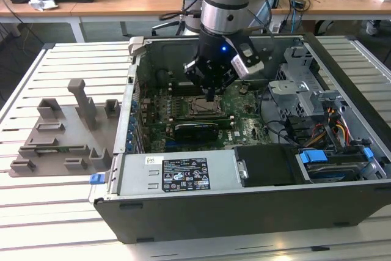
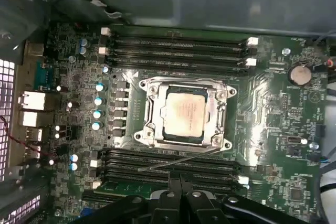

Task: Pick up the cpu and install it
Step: 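Install the second cpu locking lever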

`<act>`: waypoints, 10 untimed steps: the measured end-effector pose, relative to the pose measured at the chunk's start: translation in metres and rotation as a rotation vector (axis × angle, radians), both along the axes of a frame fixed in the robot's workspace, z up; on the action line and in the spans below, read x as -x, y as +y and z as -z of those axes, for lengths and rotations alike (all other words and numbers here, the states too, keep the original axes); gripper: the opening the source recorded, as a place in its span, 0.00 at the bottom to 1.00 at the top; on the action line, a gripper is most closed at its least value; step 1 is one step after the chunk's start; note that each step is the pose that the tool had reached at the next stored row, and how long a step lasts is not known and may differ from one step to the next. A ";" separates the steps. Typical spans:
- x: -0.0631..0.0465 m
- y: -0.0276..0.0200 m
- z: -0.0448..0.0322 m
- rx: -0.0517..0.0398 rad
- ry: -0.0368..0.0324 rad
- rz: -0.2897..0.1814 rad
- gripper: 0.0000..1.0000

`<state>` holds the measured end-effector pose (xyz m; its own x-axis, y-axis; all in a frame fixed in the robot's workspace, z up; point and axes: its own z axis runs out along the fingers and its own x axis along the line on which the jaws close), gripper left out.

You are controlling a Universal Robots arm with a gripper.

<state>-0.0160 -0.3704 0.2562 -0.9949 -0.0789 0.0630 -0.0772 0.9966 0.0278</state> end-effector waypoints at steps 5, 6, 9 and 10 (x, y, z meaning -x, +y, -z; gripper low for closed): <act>0.026 -0.0015 0.0354 -0.0210 0.0002 0.000 0.11; 0.028 -0.0016 0.0371 -0.0219 0.0001 0.000 0.11; 0.032 -0.0016 0.0401 -0.0263 0.0002 -0.002 0.11; 0.034 -0.0016 0.0408 -0.0287 0.0001 -0.004 0.11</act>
